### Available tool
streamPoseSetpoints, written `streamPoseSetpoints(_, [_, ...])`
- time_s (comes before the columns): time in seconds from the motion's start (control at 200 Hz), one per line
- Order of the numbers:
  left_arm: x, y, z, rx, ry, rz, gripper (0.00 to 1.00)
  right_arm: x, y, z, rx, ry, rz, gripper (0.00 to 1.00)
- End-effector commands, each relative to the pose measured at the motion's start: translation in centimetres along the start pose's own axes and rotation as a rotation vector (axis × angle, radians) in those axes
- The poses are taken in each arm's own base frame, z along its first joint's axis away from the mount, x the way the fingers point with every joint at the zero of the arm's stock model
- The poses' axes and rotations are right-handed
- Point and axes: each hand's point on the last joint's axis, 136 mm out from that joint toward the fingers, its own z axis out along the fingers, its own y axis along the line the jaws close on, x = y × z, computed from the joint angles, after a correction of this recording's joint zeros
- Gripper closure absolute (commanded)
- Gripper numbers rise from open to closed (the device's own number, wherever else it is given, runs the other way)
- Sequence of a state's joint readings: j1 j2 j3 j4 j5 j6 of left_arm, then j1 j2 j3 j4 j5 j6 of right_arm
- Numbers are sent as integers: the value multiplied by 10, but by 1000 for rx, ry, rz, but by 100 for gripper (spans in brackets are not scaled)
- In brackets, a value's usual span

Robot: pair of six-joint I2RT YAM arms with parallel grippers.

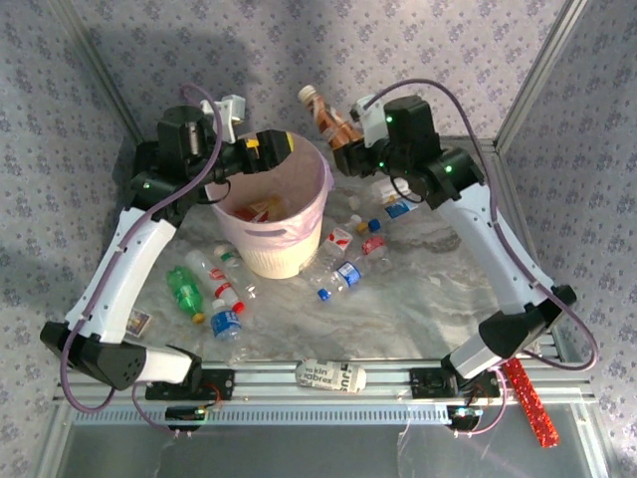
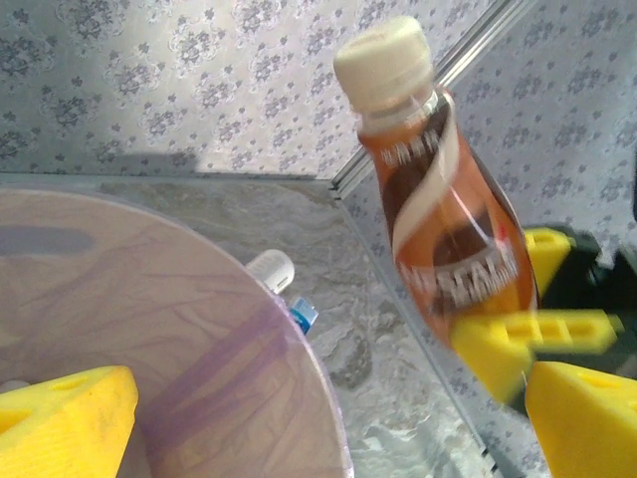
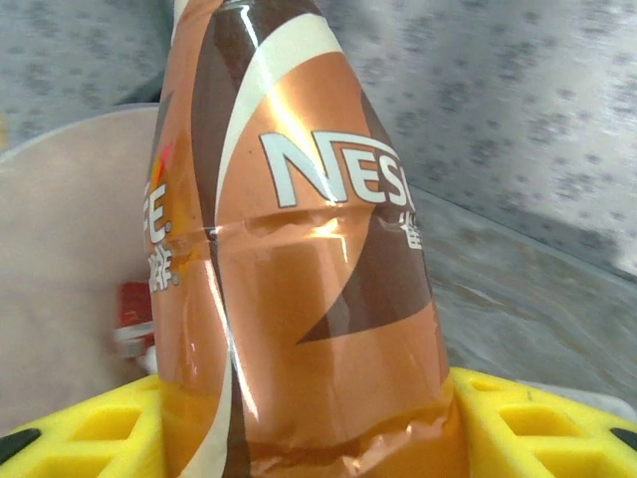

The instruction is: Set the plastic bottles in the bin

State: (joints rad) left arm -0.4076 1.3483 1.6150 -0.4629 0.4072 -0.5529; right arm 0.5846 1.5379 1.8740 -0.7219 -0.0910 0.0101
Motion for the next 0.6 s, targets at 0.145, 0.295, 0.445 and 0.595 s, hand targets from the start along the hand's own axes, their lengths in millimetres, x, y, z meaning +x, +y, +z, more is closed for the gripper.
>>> streamPoseSetpoints(0.145, [-21,-19,-10,108,-107,-61,1,-2,74,3,-149,-24,-85,49])
streamPoseSetpoints(0.295, [-21,-14,-7,111,-118,-87,7,-3,94,1,-209,-59,-89,49])
streamPoseSetpoints(0.445, [-21,-11,-4,130,-135,-113,23,-2,101,6,-227,-75,-90,49])
streamPoseSetpoints(0.595, [-22,-8,-4,130,-145,-130,41,5,105,17,-241,-63,-93,48])
